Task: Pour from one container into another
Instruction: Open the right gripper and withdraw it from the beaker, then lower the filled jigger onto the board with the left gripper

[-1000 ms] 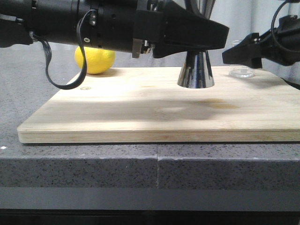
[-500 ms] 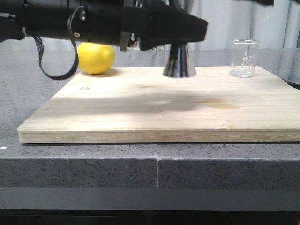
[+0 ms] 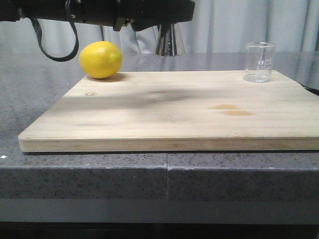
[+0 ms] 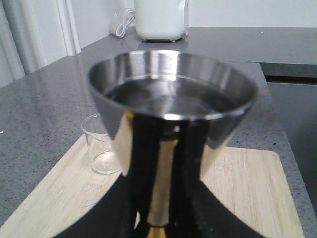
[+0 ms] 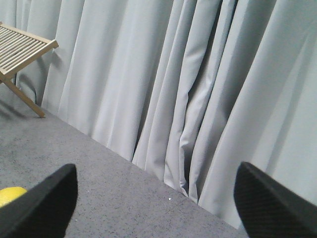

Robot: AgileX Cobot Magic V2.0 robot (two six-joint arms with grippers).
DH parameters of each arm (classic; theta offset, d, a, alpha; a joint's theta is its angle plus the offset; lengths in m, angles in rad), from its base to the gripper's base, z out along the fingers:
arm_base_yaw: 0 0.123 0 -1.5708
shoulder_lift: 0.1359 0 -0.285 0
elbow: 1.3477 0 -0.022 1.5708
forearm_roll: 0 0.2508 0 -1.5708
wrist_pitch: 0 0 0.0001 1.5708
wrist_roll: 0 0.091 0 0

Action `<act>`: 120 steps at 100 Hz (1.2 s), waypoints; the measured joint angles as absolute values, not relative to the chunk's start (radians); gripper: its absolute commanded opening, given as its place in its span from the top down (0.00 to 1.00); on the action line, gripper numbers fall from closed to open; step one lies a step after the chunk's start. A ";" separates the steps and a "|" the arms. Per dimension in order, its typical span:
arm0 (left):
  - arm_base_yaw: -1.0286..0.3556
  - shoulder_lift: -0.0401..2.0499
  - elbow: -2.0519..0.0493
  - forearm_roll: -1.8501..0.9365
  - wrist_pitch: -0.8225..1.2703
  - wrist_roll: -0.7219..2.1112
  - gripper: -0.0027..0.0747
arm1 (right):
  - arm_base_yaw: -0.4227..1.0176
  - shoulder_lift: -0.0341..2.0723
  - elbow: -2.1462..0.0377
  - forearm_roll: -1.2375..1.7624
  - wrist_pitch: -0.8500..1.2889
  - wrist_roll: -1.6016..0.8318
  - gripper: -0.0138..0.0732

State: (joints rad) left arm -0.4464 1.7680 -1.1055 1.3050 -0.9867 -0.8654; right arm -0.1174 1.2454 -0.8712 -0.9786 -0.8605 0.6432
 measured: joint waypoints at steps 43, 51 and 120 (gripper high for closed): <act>-0.446 1.875 -1.108 1.272 -0.973 -0.826 0.99 | -0.110 1.233 -0.871 -0.996 -0.889 0.683 0.17; -0.446 1.894 -1.108 1.254 -0.981 -0.809 0.99 | -0.106 1.233 -0.871 -1.004 -0.889 0.683 0.17; -0.446 1.929 -1.109 1.171 -0.994 -0.729 0.99 | -0.104 1.233 -0.871 -1.015 -0.891 0.686 0.17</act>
